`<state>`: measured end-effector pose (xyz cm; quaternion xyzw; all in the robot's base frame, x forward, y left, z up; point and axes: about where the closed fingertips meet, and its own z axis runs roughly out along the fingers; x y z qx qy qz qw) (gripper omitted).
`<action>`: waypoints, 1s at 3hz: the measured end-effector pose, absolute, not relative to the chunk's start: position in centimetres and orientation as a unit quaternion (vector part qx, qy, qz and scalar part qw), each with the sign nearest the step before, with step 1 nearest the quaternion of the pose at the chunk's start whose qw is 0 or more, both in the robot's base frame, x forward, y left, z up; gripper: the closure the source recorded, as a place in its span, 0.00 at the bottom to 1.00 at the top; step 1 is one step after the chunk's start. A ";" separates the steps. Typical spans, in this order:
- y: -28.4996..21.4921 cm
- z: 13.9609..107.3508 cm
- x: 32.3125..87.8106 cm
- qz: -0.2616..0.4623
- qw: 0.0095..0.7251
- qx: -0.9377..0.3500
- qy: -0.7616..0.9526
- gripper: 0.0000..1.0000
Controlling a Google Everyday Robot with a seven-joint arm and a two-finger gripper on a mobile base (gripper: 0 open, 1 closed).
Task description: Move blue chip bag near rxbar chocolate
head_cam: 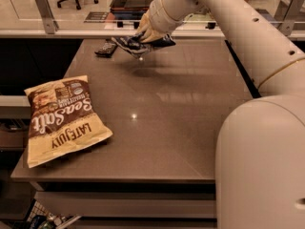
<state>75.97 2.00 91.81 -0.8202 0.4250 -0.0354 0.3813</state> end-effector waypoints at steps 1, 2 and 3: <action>2.2 91.5 76.0 -0.033 0.380 -0.821 0.425 0.37; 2.4 91.2 76.0 -0.031 0.379 -0.822 0.424 0.14; 2.7 90.9 76.0 -0.029 0.378 -0.823 0.423 0.00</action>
Offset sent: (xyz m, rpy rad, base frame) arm 0.0002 0.0017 -0.0025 -0.0005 0.0037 0.0025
